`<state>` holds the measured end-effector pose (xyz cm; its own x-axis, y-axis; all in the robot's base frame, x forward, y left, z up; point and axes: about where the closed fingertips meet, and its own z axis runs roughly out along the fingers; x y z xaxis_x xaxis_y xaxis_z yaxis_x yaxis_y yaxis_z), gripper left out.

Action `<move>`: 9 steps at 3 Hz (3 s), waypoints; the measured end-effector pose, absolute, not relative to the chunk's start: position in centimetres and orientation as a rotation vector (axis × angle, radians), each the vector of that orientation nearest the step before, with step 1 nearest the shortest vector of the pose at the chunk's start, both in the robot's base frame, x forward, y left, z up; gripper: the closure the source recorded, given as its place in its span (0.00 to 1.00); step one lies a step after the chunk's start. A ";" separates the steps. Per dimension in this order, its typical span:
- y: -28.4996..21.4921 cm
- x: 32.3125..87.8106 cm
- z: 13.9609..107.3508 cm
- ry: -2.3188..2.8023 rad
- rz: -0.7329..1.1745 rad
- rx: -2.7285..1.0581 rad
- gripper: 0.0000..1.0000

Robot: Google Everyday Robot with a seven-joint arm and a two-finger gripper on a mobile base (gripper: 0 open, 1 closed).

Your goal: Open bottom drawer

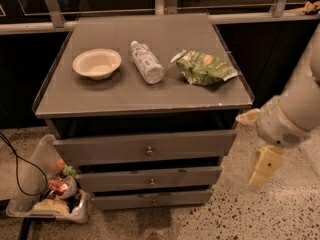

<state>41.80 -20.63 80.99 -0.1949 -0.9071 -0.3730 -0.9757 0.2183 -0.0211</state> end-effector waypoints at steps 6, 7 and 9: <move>-19.1 39.9 61.1 2.169 0.349 -1.462 0.00; -19.5 43.7 56.6 2.149 0.266 -1.377 0.00; -18.0 43.9 54.4 2.074 0.283 -1.485 0.00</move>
Offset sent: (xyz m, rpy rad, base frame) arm -0.0229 0.0037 -0.0339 0.1447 -0.0433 0.0060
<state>43.86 -17.98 54.41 -0.2237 -0.7999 -0.5569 -0.9200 0.3620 -0.1504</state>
